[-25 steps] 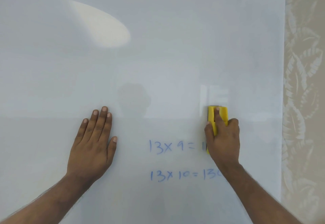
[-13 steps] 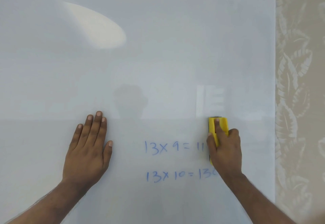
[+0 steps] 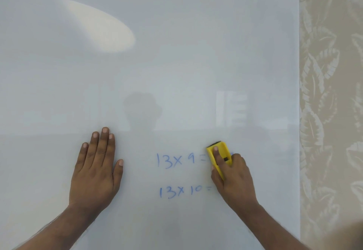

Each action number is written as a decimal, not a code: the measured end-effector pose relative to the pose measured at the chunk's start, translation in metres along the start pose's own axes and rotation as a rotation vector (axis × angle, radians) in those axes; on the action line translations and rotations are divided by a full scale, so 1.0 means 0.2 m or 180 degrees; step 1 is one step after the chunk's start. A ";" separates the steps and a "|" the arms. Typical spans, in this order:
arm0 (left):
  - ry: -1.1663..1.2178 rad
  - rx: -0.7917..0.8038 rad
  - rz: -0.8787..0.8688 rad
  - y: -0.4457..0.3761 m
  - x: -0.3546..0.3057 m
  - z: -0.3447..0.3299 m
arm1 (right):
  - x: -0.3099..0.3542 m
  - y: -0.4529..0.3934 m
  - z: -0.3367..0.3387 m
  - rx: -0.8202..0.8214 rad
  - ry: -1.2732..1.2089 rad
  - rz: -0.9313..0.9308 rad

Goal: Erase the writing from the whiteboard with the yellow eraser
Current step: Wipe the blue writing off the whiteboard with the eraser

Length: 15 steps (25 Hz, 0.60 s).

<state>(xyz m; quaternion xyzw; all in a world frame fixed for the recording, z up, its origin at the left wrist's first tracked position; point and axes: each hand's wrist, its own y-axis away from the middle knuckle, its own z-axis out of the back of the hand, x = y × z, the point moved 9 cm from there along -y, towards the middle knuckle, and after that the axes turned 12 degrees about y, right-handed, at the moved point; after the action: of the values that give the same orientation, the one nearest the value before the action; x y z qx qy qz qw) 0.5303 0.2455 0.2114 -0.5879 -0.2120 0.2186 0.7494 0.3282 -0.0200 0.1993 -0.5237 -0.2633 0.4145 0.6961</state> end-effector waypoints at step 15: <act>0.0030 0.0027 0.0048 0.08 -0.02 -0.04 | 0.21 0.22 -0.07 0.0093 0.0040 0.0741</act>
<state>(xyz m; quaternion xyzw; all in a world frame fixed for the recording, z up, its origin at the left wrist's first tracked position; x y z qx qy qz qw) 0.5303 0.2403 0.1932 -0.5873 -0.2031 0.2223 0.7513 0.3489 0.0132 0.1510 -0.5432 -0.1903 0.4931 0.6524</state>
